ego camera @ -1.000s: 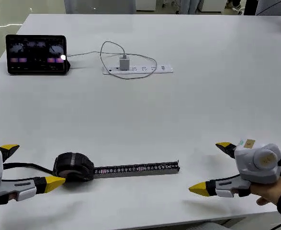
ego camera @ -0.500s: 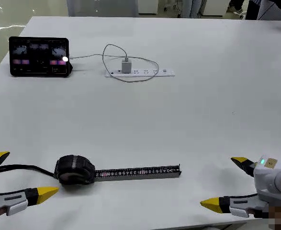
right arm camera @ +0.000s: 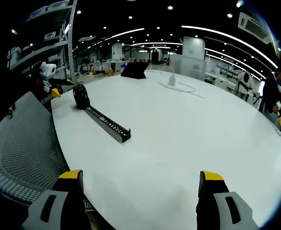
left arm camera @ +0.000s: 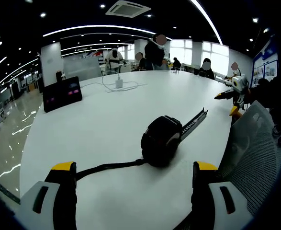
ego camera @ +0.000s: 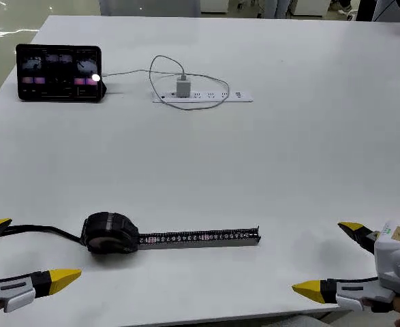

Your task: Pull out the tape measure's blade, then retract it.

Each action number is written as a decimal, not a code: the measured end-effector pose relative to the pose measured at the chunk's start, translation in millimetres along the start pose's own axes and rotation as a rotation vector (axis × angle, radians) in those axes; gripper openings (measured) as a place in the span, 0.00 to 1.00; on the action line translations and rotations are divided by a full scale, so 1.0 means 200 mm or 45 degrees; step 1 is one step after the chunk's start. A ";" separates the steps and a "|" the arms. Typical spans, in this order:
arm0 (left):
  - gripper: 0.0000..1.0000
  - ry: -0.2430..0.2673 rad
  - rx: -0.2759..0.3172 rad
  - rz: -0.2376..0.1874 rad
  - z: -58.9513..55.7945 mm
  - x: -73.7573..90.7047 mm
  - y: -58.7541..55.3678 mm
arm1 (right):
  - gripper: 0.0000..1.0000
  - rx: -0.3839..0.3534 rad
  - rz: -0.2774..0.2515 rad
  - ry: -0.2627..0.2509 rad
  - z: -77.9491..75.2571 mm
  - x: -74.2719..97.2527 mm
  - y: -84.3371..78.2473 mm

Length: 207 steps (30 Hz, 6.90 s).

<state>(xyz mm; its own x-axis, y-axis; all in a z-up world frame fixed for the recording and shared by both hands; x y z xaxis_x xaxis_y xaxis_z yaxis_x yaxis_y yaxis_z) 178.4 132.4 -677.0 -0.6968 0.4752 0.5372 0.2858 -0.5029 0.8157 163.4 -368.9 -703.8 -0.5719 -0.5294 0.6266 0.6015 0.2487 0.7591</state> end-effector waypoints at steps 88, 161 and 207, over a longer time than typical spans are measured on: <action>0.99 0.442 0.331 -0.049 -0.24 -0.46 0.27 | 0.99 0.567 0.328 0.358 0.10 -0.27 0.40; 0.96 0.362 0.296 -0.002 -0.27 -0.52 0.18 | 0.11 0.723 0.597 0.561 0.14 -0.54 0.32; 0.63 0.385 0.319 0.084 -0.25 -0.47 0.17 | 0.10 0.726 0.816 0.412 0.23 -0.60 0.36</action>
<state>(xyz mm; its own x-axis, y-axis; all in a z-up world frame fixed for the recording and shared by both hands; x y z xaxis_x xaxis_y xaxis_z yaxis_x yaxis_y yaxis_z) 221.2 34.5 -709.7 -0.8233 0.1950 0.5331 0.4619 -0.3158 0.8288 250.4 -250.6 -717.0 0.0119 -0.3319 0.9432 0.3339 0.8905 0.3091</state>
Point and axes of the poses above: the centre of the closed fingertips' face, and the gripper's own axes: x roughly backward along the fingers, z roughly to its left, y roughly out of its top, the point moved 7 cm from there along x, roughly backward along the fingers, and after that the axes turned 14 degrees about -x, right-handed, at the moved point
